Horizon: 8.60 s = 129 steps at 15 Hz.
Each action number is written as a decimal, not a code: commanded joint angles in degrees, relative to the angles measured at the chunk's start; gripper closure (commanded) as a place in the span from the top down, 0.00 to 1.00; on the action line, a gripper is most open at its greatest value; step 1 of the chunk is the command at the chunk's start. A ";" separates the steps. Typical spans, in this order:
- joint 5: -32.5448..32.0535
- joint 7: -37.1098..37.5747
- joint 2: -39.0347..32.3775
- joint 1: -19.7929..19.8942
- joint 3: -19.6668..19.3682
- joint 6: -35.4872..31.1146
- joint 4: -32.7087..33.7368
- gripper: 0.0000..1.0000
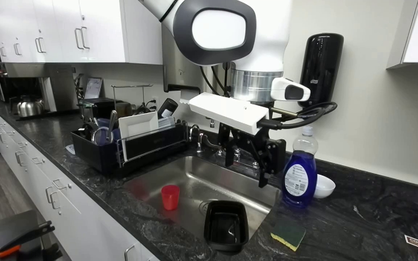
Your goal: Scrub the counter using the sponge
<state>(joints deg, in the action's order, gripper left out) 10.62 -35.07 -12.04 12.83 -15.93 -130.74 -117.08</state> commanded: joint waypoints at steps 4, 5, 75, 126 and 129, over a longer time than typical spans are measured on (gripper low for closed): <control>-0.60 1.03 -0.82 2.15 2.25 0.76 0.98 1.00; -0.38 1.28 -1.85 2.34 2.49 1.17 1.84 1.00; -10.40 7.53 -41.17 10.98 9.06 -8.42 36.25 0.00; -14.79 10.17 -26.05 7.44 9.64 -10.64 12.79 0.00; -14.96 9.97 -26.50 7.45 9.74 -11.26 12.95 0.00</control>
<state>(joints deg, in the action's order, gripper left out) -3.95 -24.08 -38.23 19.44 -6.95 -140.72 -103.90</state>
